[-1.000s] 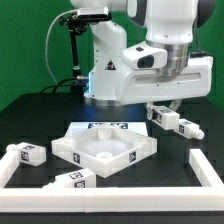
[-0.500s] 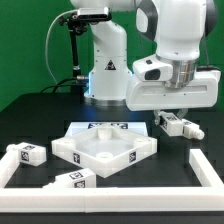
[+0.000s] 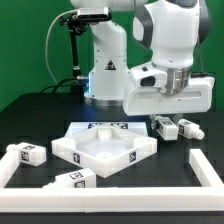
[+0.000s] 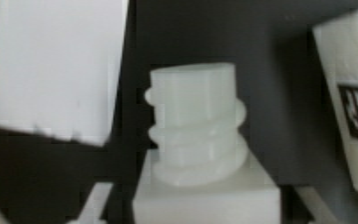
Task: Assemble one leg
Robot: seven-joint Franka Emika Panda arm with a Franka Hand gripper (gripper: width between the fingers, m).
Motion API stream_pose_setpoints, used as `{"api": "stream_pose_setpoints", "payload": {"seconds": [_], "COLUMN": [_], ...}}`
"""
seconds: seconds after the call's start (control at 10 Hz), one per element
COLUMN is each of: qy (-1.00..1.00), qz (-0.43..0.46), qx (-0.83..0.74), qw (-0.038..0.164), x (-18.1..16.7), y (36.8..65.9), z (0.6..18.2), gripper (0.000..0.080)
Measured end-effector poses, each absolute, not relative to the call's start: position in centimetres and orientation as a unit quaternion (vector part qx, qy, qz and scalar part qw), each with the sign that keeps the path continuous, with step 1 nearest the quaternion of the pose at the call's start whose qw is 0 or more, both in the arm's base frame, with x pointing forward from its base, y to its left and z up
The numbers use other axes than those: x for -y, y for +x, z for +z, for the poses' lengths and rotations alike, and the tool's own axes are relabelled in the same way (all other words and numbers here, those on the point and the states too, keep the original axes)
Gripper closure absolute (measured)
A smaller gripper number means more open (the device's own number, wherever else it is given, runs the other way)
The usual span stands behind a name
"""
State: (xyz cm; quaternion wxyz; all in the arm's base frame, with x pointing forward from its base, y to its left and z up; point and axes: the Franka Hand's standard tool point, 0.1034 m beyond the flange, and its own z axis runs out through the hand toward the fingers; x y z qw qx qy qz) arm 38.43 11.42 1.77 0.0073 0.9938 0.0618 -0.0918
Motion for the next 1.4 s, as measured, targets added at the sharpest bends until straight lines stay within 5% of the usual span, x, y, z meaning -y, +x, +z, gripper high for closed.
{"api": "stream_pose_setpoints", "payload": {"seconds": [0.4,0.5,0.6,0.7,0.8,0.9,1.2,1.4], "qy": [0.994,0.994,0.994,0.994,0.994,0.993,0.985,0.982], "qz": [-0.094,-0.094,-0.094,-0.094,-0.094,-0.093,-0.08,-0.075], "qx": [-0.063,-0.063,-0.063,-0.063,-0.063,-0.065,-0.155,-0.176], "qw": [0.006,0.006,0.006,0.006,0.006,0.006,-0.002,-0.007], "x": [-11.5,-11.5,-11.5,-11.5,-11.5,-11.5,-8.5,-6.7], "y": [37.8,37.8,37.8,37.8,37.8,37.8,39.1,39.7], "z": [0.7,0.7,0.7,0.7,0.7,0.7,5.0,5.1], "gripper": [0.0512,0.046,0.0324,0.0324,0.019,0.0162,0.0151,0.0151]}}
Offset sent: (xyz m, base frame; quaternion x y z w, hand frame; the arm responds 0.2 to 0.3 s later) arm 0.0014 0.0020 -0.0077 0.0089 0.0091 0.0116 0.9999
